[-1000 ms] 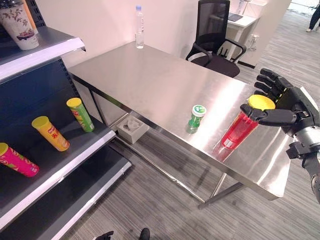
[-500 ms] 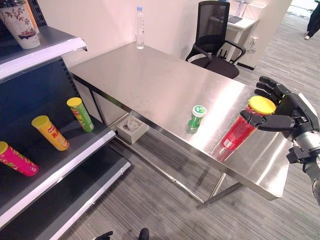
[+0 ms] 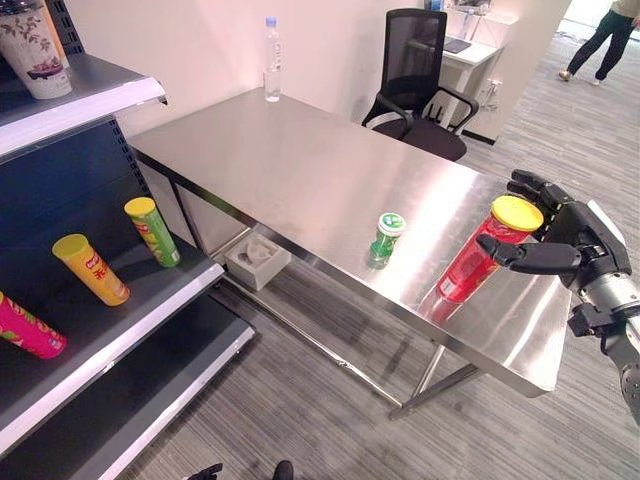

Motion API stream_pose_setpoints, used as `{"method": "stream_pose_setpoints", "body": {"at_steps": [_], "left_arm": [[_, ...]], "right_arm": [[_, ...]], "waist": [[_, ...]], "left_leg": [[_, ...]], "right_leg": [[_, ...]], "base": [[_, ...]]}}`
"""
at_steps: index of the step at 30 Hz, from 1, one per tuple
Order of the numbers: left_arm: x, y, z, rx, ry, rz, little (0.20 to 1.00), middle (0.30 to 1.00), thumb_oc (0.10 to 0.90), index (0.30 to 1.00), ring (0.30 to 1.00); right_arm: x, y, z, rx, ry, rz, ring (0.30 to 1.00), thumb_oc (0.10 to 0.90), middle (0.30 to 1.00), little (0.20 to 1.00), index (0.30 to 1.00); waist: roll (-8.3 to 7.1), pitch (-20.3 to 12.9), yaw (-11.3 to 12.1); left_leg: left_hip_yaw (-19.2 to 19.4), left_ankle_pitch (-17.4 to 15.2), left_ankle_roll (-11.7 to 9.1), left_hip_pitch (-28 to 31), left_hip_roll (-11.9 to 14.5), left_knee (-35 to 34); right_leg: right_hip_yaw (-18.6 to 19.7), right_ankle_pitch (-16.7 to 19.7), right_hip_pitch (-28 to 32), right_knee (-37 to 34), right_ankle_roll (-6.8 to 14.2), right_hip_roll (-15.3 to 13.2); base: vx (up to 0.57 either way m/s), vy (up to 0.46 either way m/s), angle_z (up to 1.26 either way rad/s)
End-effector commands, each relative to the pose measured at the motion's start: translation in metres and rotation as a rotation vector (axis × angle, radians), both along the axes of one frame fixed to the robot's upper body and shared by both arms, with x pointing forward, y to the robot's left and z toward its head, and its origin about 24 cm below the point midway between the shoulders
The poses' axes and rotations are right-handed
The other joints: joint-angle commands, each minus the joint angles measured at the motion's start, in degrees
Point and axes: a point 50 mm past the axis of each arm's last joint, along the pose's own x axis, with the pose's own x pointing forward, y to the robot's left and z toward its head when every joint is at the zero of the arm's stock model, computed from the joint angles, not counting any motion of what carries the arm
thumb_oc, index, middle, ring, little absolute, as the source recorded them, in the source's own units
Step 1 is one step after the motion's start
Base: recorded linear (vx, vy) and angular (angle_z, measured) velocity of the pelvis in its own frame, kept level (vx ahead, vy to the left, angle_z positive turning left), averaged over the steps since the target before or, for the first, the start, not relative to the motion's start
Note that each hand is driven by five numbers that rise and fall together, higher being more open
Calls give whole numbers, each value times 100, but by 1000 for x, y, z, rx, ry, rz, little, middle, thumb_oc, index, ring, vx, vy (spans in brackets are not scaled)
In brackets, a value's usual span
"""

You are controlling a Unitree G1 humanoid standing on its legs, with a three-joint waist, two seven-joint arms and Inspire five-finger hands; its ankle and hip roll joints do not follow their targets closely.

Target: Put the goods on the table back onto the shelves and tidy them up.

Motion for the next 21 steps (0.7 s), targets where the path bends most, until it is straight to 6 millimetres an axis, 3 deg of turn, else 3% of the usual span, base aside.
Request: {"method": "stream_pose_setpoints", "body": {"at_steps": [1,5,6,21], "left_arm": [[17,-3,2,-16,-33,-62,900,900,800,900,900],[17,-3,2,-16,-33,-62,900,900,800,900,900],[18,-2,2,-14,-35,-58,900,900,800,900,900],[14,-1,2,-10,-25,-47,900,900,800,900,900]], "right_arm": [[1,-3,49,-52,-202,0,441,494,441,441,441],[1,-3,49,-52,-202,0,441,494,441,441,441],[2,-6,46,-54,-184,-17,300,400,300,300,300],[5,2,50,-1,-247,-4,300,400,300,300,300]], "waist": [[106,-242,277],[106,-242,277],[96,-233,278],[97,-225,319]], "left_leg": [[260,-868,-365,443,314,47],[260,-868,-365,443,314,47],[263,-865,-366,445,319,47],[235,-871,-359,458,319,47]], "right_leg": [[-16,18,-176,37,518,-123],[-16,18,-176,37,518,-123],[-18,20,-173,37,519,-122],[-55,13,-167,37,511,-126]], "base": [[0,0,0],[0,0,0],[0,0,0],[0,0,0]]}}
